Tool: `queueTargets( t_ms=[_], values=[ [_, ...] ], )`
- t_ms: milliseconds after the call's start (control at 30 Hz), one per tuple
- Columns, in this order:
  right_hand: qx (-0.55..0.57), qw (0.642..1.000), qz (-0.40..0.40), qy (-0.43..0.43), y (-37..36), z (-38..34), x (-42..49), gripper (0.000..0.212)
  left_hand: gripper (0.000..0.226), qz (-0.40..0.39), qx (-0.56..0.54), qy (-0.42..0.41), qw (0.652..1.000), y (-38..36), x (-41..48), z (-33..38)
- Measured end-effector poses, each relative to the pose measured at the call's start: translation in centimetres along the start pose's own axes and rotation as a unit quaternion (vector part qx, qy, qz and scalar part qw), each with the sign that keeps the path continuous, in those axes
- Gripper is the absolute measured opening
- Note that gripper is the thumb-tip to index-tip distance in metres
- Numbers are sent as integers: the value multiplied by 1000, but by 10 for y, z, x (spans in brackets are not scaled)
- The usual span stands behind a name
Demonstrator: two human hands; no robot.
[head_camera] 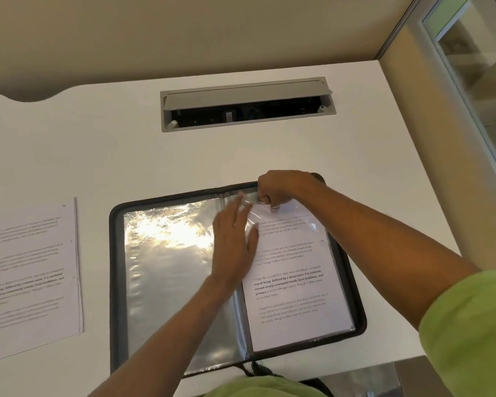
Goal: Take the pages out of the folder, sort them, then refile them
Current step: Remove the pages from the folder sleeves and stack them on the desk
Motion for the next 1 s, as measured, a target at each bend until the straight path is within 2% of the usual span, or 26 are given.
queueTargets(
  t_ms=[133, 200, 467, 700, 833, 1000],
  values=[
    [-29, 998, 62, -8, 3, 2, -2, 31, 63, -181, 120, -51, 975, -32, -61, 23],
    [-49, 994, 94, -14, 8, 4, -4, 29, 67, -216, 164, -74, 960, -45, -82, 26],
    [-146, 962, 221, -65, 36, 8, -7, 10, 70, -232, 211, -91, 945, -56, -93, 31],
    [-126, 926, 335, -119, 88, 16, -26, 7, 70, -224, 213, -100, 946, -57, -94, 30],
    [-82, 894, 424, -116, 126, 25, -41, 11, 70, -217, 219, -103, 946, -57, -94, 30],
    [-82, 848, 514, -101, 169, 30, -71, 11, 69, -211, 224, -106, 945, -57, -94, 31]
  ],
)
Point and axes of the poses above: each hand's wrist, its own x-axis towards the middle knuckle, its own y-axis out of the back of the hand, z = x × y, the point moved 4 cm from there along x, towards the middle knuckle, and after that the axes turned 2 degrees about -y, right-handed, at the moved point
